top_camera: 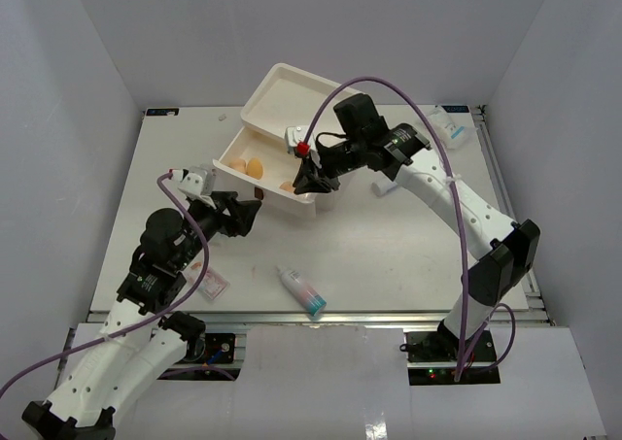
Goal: Organize the makeup
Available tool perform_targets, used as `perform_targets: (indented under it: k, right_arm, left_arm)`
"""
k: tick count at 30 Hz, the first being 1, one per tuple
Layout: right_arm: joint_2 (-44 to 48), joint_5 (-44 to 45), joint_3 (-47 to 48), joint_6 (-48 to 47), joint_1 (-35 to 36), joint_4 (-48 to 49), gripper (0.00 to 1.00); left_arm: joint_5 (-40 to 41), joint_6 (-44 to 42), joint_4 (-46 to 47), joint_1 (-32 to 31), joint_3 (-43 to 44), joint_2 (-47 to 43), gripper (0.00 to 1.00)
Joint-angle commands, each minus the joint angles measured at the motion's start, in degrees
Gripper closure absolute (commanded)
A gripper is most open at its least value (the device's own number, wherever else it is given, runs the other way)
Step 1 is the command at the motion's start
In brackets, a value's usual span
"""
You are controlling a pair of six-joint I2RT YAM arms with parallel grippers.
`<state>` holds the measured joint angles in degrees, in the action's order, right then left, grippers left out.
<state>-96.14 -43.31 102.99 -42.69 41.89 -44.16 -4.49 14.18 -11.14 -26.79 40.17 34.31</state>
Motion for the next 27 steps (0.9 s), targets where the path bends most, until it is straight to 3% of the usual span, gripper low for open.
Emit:
perform_targets:
  k: [1,4,8,13,19,27]
  right_arm:
    - [0.08,3.41,-2.64,1.29,5.82,0.99,0.83]
    - [-1.07,14.16,-4.92,6.5,10.12,5.97,0.86]
    - [-4.6,21.84,-3.03,10.39,12.63,8.51,0.87]
    - [-9.25,22.88,4.56,10.7,13.95,6.29,0.87]
    - [-15.12,32.18,9.64,12.19,17.38,6.32,0.86]
    - [-10.26,32.49,14.63,11.8,12.79,6.0,0.77]
  left_arm:
    - [5.08,2.43,-4.49,0.16,3.04,-0.1,0.43]
    - [6.0,2.58,-6.44,0.24,3.78,-1.59,0.53]
    - [5.93,4.35,-8.65,0.18,2.3,-6.84,0.54]
    - [6.91,7.99,-11.14,0.15,1.01,-11.72,0.56]
    - [7.35,12.83,-13.51,0.15,1.36,-12.25,0.66]
    - [2.0,21.41,-11.6,0.24,-3.9,-8.0,0.81]
